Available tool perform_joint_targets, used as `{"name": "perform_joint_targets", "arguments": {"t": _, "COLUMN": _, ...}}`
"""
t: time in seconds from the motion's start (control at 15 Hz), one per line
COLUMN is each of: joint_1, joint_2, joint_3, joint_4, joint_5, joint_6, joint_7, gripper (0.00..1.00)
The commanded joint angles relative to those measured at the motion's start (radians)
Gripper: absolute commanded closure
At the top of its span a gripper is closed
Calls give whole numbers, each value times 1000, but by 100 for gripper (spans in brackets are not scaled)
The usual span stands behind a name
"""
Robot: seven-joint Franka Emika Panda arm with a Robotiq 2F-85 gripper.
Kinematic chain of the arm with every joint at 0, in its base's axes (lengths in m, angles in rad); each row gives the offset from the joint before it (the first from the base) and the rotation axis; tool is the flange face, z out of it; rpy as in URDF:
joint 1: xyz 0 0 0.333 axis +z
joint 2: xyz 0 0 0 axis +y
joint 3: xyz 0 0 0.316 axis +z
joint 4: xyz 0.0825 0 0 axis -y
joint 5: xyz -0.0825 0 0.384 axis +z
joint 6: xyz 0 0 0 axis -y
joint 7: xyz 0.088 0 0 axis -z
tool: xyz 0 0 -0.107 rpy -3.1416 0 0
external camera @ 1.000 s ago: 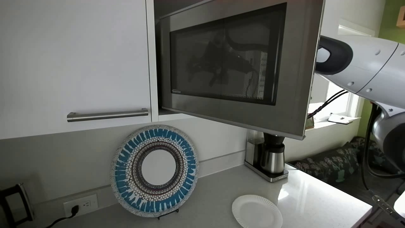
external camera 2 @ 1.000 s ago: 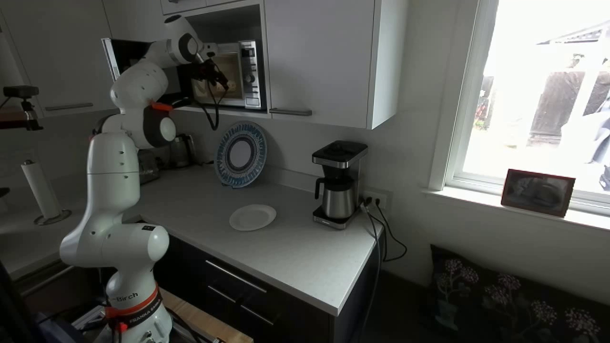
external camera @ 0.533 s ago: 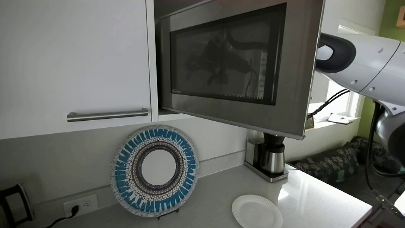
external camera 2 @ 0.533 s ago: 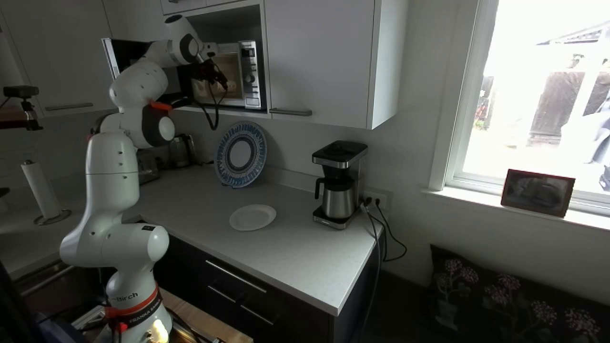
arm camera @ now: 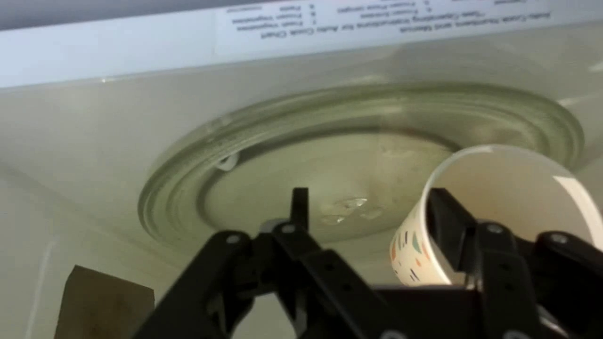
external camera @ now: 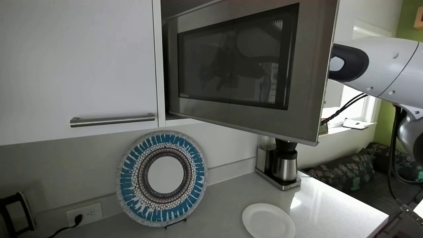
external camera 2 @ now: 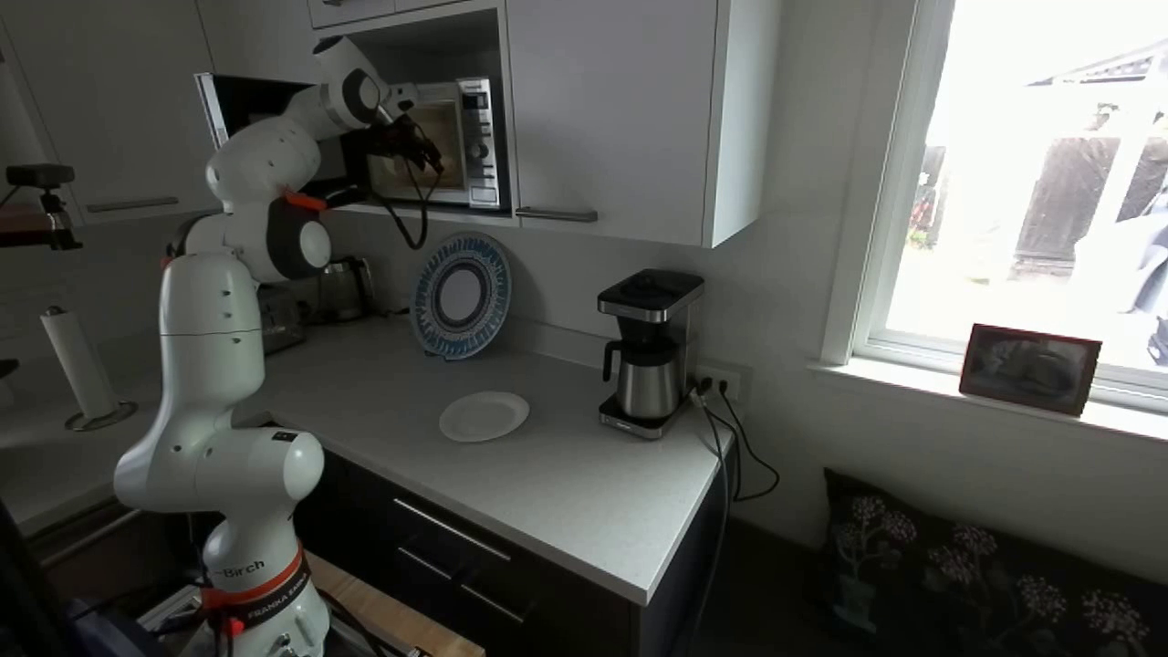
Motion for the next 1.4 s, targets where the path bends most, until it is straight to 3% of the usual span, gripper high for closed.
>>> {"name": "perform_joint_targets", "arguments": {"t": 0.0, "joint_1": 3, "joint_2": -33, "joint_3": -9, "joint_4": -93, "joint_5": -48, "joint_6": 48, "joint_7": 1, "gripper": 64}}
{"name": "perform_joint_targets", "arguments": {"t": 0.07, "joint_1": 2, "joint_2": -36, "joint_3": -8, "joint_4": -102, "joint_5": -54, "joint_6": 61, "joint_7": 2, "gripper": 23}}
{"name": "perform_joint_targets", "arguments": {"t": 0.2, "joint_1": 0, "joint_2": -45, "joint_3": -6, "joint_4": -127, "joint_5": -62, "joint_6": 94, "joint_7": 2, "gripper": 28}}
{"name": "perform_joint_targets", "arguments": {"t": 0.33, "joint_1": -2, "joint_2": -54, "joint_3": -6, "joint_4": -153, "joint_5": -68, "joint_6": 130, "joint_7": 3, "gripper": 16}}
{"name": "perform_joint_targets", "arguments": {"t": 0.53, "joint_1": -5, "joint_2": -68, "joint_3": -7, "joint_4": -194, "joint_5": -75, "joint_6": 182, "joint_7": 8, "gripper": 19}}
{"name": "perform_joint_targets", "arguments": {"t": 0.67, "joint_1": -7, "joint_2": -76, "joint_3": -7, "joint_4": -221, "joint_5": -73, "joint_6": 219, "joint_7": 11, "gripper": 26}}
{"name": "perform_joint_targets", "arguments": {"t": 0.73, "joint_1": -8, "joint_2": -81, "joint_3": -7, "joint_4": -234, "joint_5": -72, "joint_6": 234, "joint_7": 13, "gripper": 46}}
{"name": "perform_joint_targets", "arguments": {"t": 0.87, "joint_1": -9, "joint_2": -91, "joint_3": -8, "joint_4": -255, "joint_5": -69, "joint_6": 250, "joint_7": 16, "gripper": 56}}
{"name": "perform_joint_targets", "arguments": {"t": 1.13, "joint_1": -12, "joint_2": -109, "joint_3": -8, "joint_4": -259, "joint_5": -39, "joint_6": 219, "joint_7": 63, "gripper": 89}}
{"name": "perform_joint_targets", "arguments": {"t": 1.27, "joint_1": -14, "joint_2": -124, "joint_3": -4, "joint_4": -252, "joint_5": -4, "joint_6": 172, "joint_7": 118, "gripper": 100}}
{"name": "perform_joint_targets", "arguments": {"t": 1.33, "joint_1": -14, "joint_2": -131, "joint_3": -3, "joint_4": -248, "joint_5": 9, "joint_6": 157, "joint_7": 153, "gripper": 100}}
